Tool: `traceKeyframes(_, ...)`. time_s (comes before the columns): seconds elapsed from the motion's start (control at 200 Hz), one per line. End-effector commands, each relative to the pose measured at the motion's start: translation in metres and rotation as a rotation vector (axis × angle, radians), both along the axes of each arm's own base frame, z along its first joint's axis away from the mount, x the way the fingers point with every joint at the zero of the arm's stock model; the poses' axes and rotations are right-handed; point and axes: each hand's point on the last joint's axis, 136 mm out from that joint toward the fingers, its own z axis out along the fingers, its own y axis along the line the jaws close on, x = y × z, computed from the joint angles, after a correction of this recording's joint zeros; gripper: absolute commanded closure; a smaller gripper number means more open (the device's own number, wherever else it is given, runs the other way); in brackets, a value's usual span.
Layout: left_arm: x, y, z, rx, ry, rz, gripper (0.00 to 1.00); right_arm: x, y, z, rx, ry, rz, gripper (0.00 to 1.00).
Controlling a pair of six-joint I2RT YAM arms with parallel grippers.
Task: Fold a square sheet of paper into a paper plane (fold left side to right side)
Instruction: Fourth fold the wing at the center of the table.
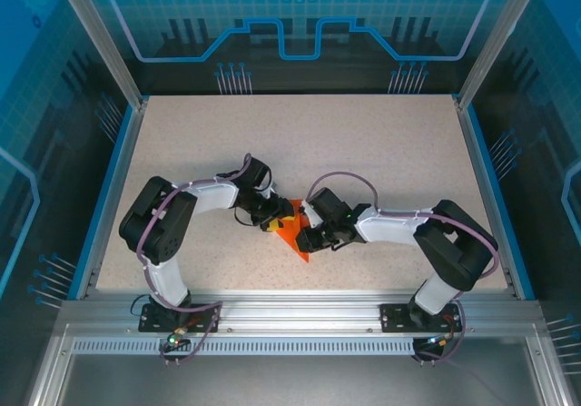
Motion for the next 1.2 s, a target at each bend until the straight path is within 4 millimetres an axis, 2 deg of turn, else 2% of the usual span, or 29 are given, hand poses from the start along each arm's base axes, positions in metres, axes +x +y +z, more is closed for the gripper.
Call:
traceKeyframes(0.0, -0.010, 0.010, -0.019, 0.078, 0.063, 0.015, 0.50, 0.008, 0.005, 0.026, 0.081, -0.015, -0.002, 0.73)
traceKeyframes(0.175, -0.010, 0.010, -0.019, 0.076, 0.062, 0.012, 0.50, 0.026, -0.001, 0.049, 0.154, -0.017, -0.039, 0.66)
traceKeyframes(0.295, -0.009, 0.009, -0.018, 0.075, 0.059, 0.014, 0.50, 0.039, -0.006, 0.055, 0.180, -0.002, -0.062, 0.65)
traceKeyframes(0.48, -0.009, 0.009, -0.018, 0.073, 0.059, 0.013, 0.50, 0.047, 0.004, 0.051, 0.214, 0.033, -0.063, 0.65)
traceKeyframes(0.665, -0.009, 0.009, -0.017, 0.072, 0.059, 0.013, 0.50, 0.050, 0.010, 0.039, 0.226, 0.069, -0.081, 0.65)
traceKeyframes(0.87, -0.009, 0.009, -0.016, 0.072, 0.055, 0.011, 0.50, 0.046, 0.013, 0.028, 0.211, 0.099, -0.072, 0.73)
traceKeyframes(1.195, -0.010, 0.010, -0.017, 0.077, 0.060, 0.011, 0.50, 0.043, 0.005, 0.018, 0.155, 0.106, -0.074, 0.87)
